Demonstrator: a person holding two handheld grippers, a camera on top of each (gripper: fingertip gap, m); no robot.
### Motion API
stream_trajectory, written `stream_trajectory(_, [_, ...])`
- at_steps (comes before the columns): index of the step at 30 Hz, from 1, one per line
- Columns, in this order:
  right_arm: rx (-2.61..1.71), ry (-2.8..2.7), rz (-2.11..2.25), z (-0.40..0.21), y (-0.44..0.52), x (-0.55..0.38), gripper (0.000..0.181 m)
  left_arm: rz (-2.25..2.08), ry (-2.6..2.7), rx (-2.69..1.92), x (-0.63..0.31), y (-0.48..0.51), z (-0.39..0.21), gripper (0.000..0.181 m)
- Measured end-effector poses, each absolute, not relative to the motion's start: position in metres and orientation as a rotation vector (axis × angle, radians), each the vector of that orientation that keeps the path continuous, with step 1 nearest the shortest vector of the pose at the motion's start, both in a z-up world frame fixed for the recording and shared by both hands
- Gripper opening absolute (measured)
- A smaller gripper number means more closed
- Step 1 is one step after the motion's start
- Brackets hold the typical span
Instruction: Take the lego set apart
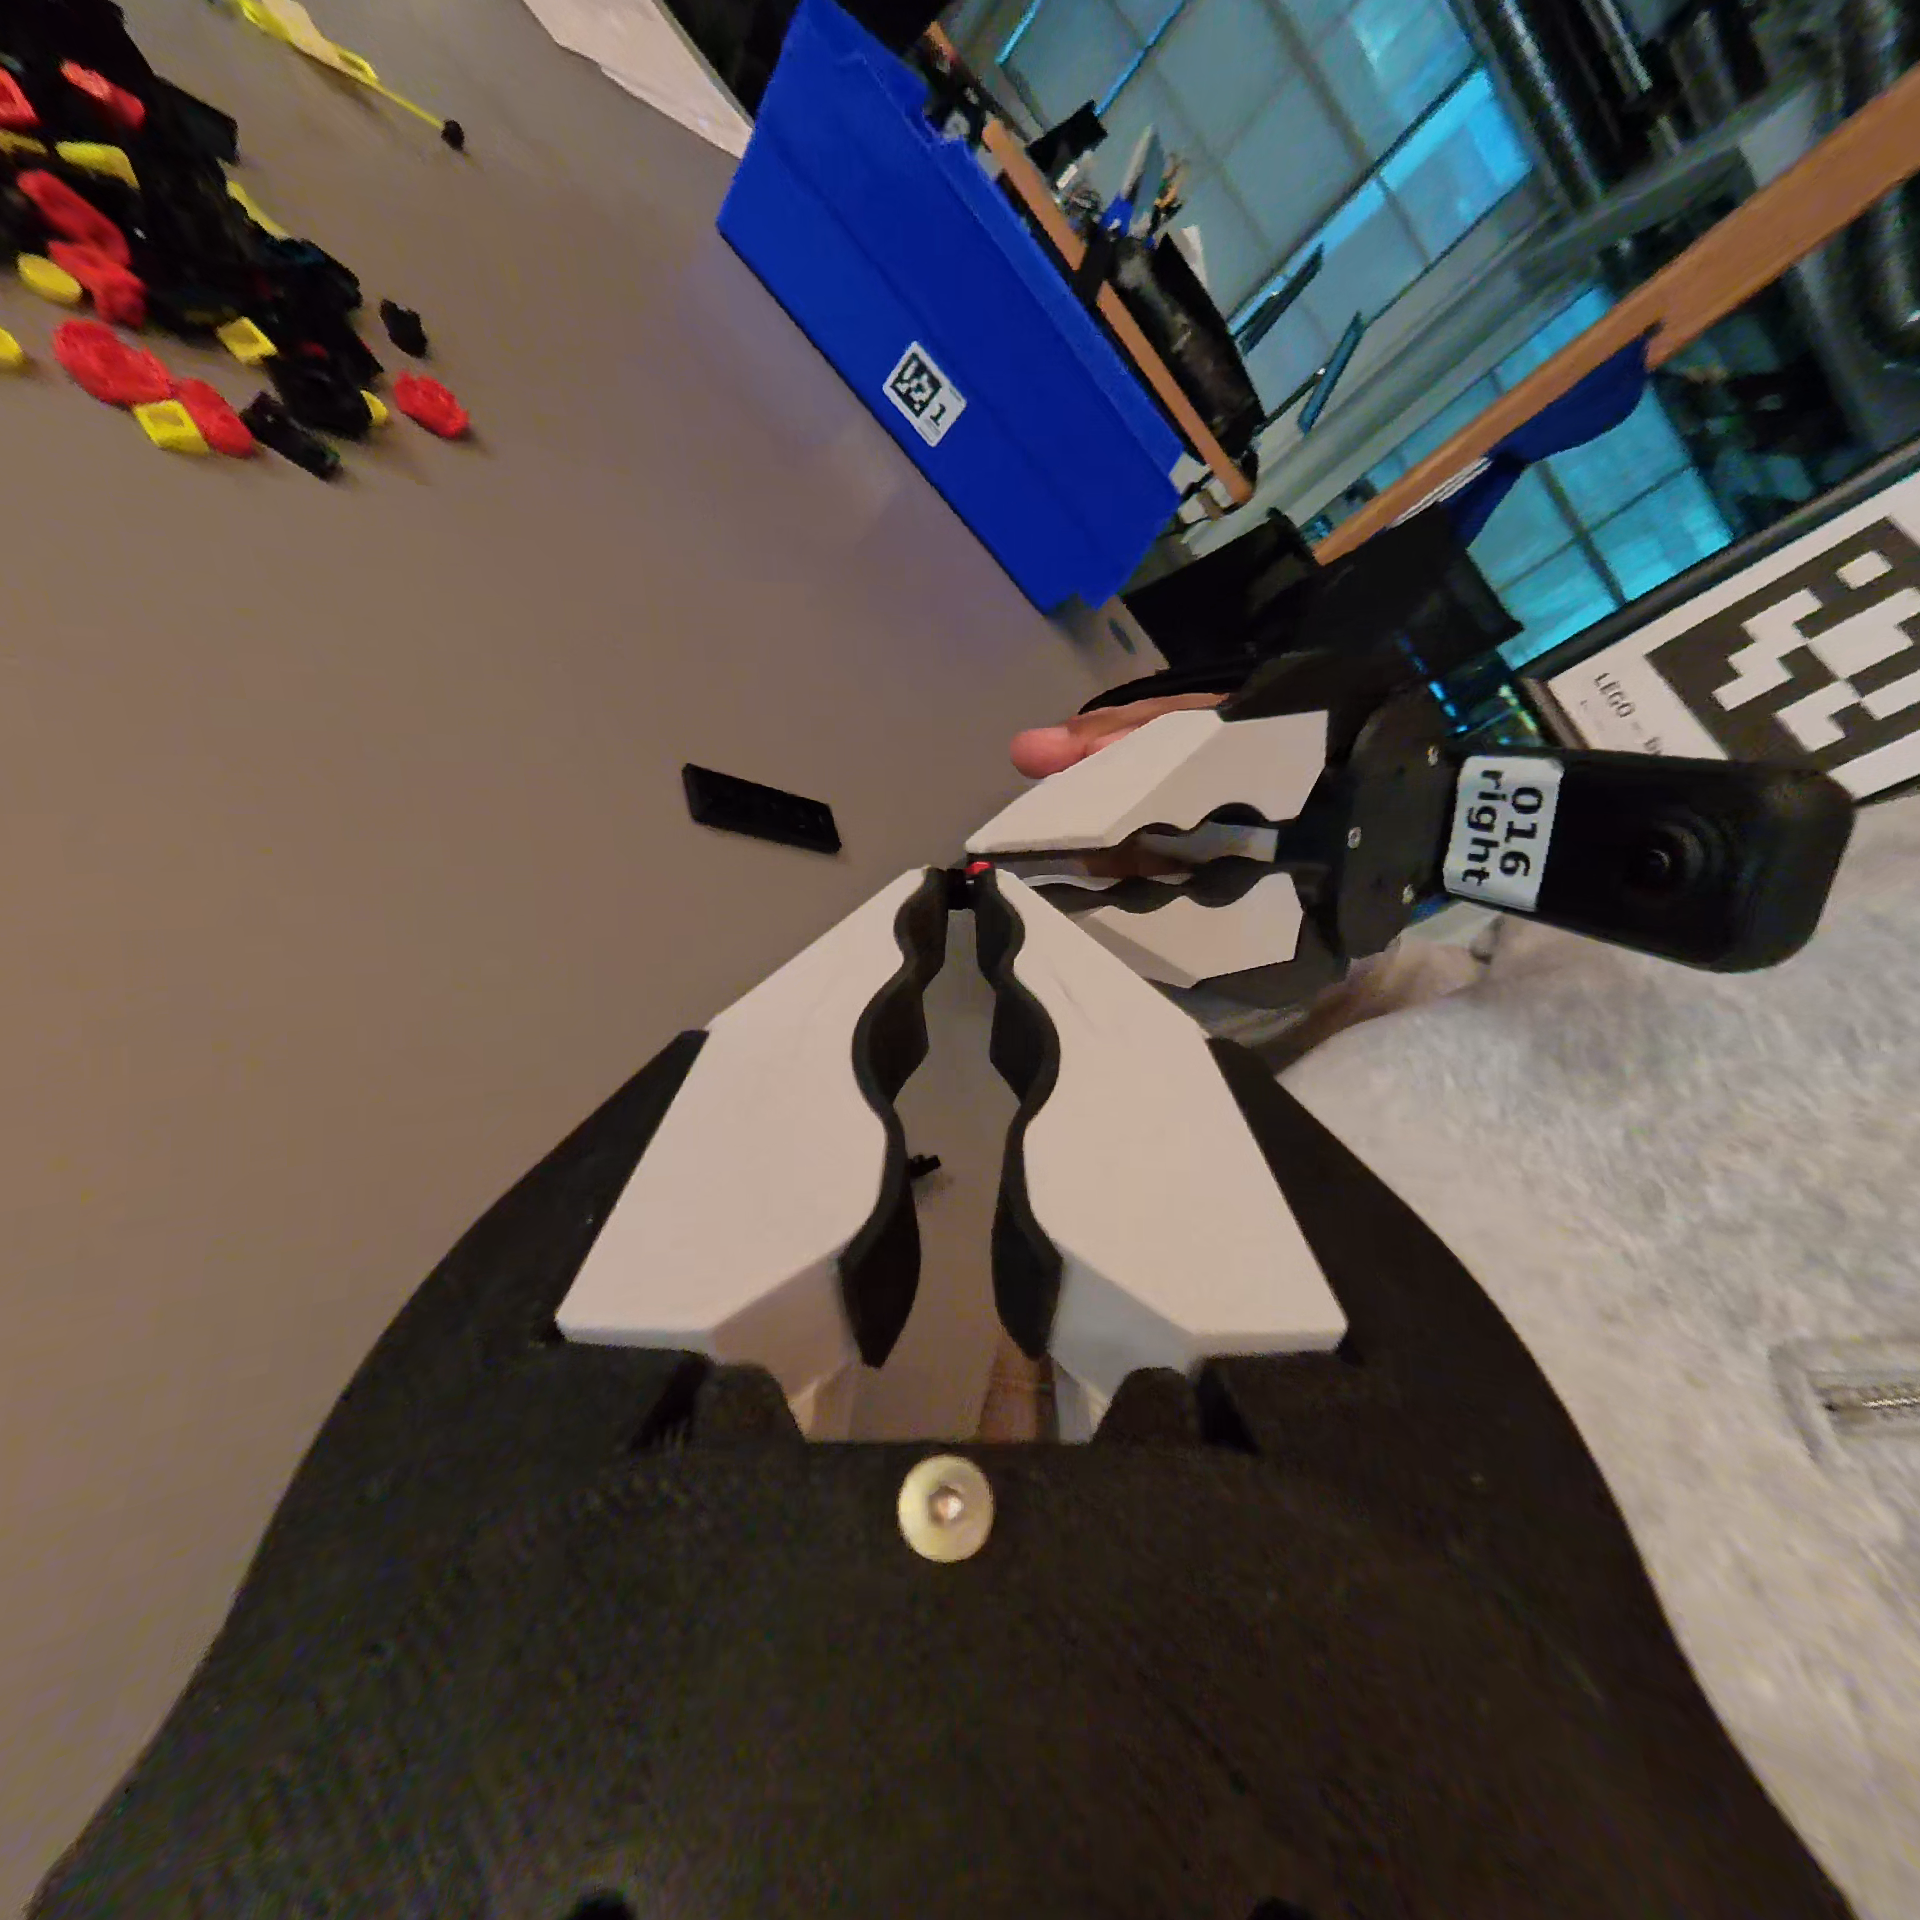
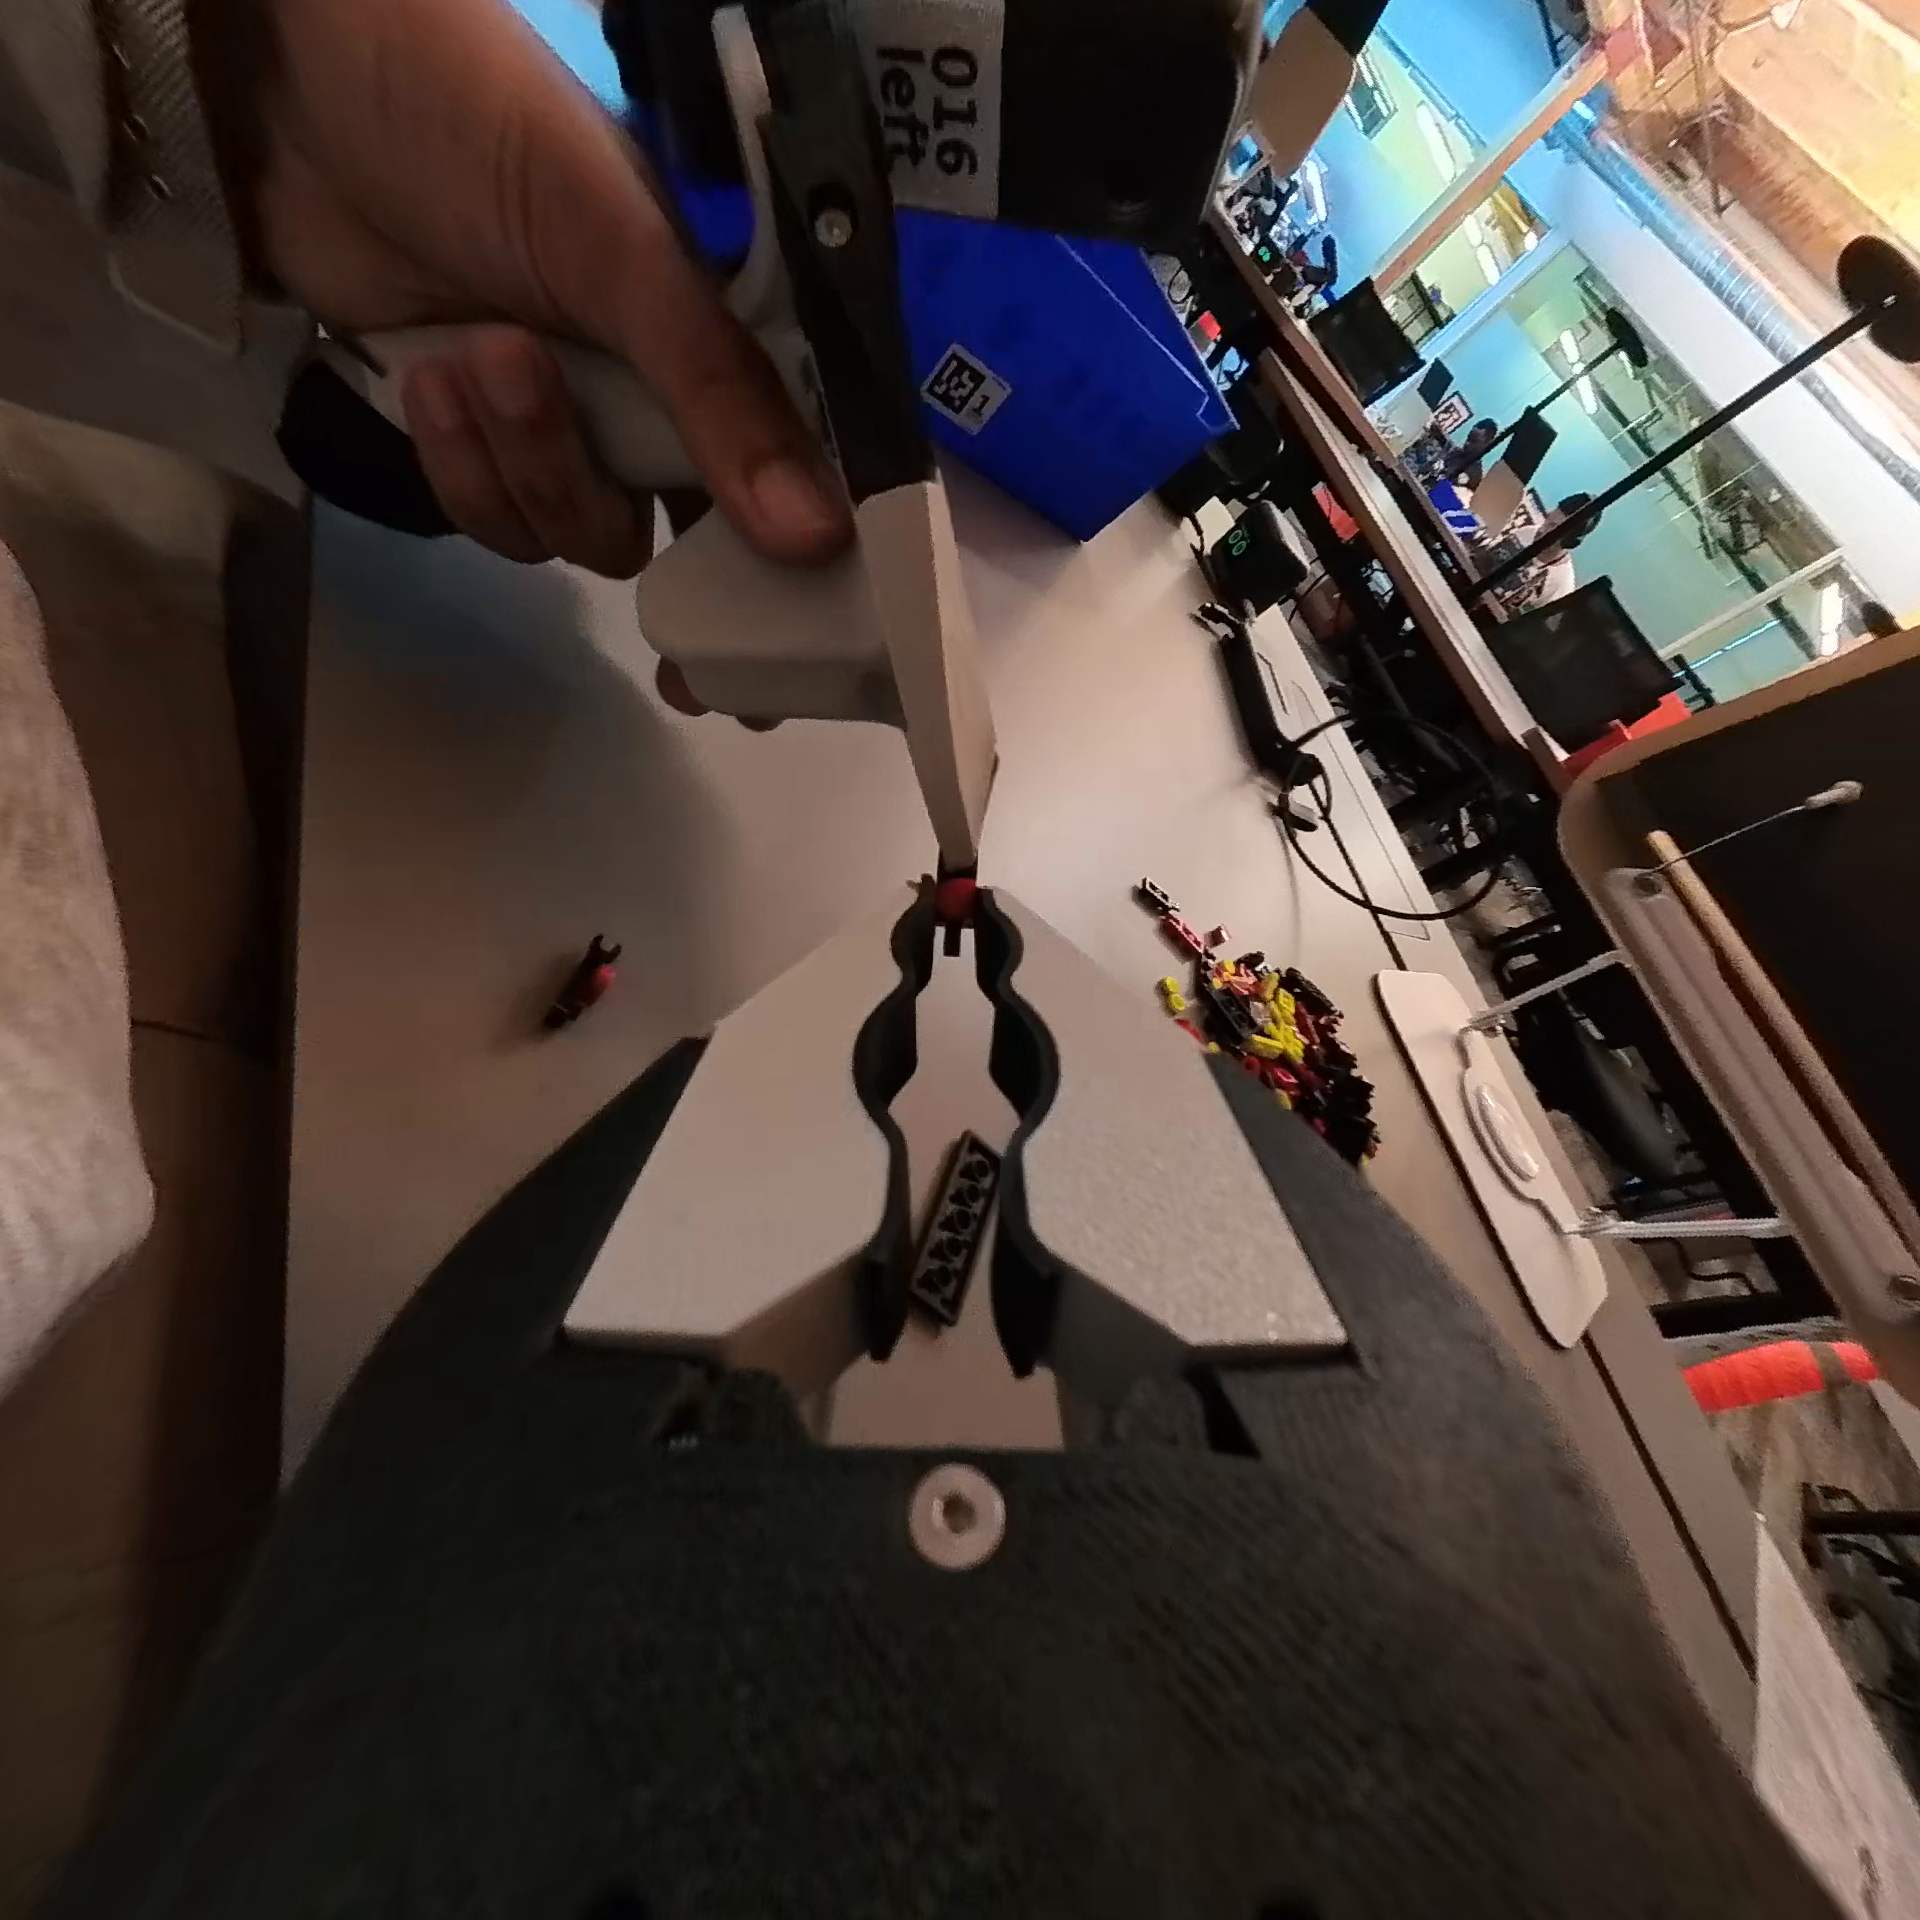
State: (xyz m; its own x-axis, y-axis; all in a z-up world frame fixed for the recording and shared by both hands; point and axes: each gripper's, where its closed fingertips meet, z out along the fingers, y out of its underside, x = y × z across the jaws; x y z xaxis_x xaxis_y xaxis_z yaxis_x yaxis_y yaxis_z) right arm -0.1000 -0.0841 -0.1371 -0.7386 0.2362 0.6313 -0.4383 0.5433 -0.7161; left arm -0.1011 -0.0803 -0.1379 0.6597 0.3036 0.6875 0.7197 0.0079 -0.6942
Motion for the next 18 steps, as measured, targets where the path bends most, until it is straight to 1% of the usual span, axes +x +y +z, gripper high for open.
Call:
stream_trajectory(1, [0.168, -2.068, 1.216, -0.1366, -0.0838, -0.1002, 0.005, -0.381, -0.865, -1.588, -0.1014, -0.0802, -0.1375, 0.005])
stream_trajectory(18, [0.222, -2.012, 1.115, -0.1352, -0.0807, -0.103, 0.004, -0.124, -0.814, -1.717, -0.105, -0.0791, -0.1377, 0.007])
